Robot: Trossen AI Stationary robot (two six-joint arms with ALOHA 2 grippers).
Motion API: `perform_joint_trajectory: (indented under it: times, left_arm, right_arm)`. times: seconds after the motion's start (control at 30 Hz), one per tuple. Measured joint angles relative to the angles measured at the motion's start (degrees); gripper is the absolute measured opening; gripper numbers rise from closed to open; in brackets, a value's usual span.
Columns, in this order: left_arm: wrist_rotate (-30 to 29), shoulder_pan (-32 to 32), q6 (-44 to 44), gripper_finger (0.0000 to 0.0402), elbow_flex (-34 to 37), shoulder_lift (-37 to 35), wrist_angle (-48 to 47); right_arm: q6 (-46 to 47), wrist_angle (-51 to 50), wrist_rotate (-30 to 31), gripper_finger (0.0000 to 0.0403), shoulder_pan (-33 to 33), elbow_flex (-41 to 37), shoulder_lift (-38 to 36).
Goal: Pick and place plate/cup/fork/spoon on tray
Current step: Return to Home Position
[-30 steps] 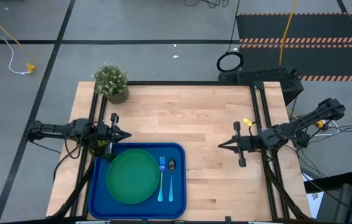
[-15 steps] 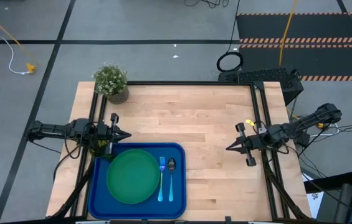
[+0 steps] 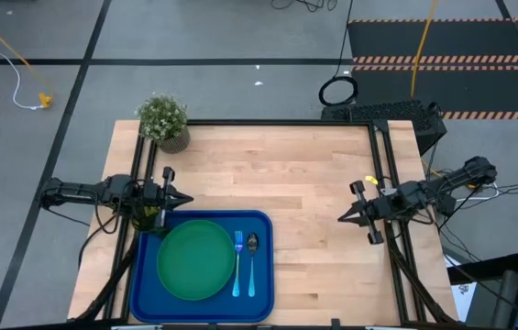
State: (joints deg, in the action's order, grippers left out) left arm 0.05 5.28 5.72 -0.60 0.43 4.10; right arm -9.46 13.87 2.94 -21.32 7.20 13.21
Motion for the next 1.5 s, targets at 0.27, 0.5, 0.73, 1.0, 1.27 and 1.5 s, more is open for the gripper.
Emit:
perform_joint_trajectory:
  times: [0.27, 0.5, 0.73, 1.0, 1.27, 1.5]
  left_arm:
    - [0.0, 0.0, 0.0, 0.0008, 0.0, 0.0, 0.0]
    - [0.0, 0.0, 0.0, 0.0008, 0.0, 0.0, 0.0]
    - [0.0, 0.0, 0.0, 0.0008, 0.0, 0.0, 0.0]
    - [0.0, 0.0, 0.0, 0.0008, 0.0, 0.0, 0.0]
    - [0.0, 0.0, 0.0, 0.0008, 0.0, 0.0, 0.0]
    - [0.0, 0.0, 0.0, 0.0008, 0.0, 0.0, 0.0]
  right_arm:
    - [-1.7, 0.4, -0.3, 0.0000, 0.0, 0.0, 0.0]
    - [-2.7, 6.1, -0.3, 0.0000, 0.0, -3.7, 0.0]
    - [-3.2, 8.2, -0.3, 0.0000, 0.0, -4.8, 0.0]
    - [-3.0, 6.3, -0.1, 0.0000, 1.9, -4.9, -0.1]
    - [-0.4, 0.2, -0.5, 0.0000, 6.1, -5.0, -3.6]
    - [-0.2, -3.2, -3.2, 0.0000, 9.3, -5.0, -8.4]
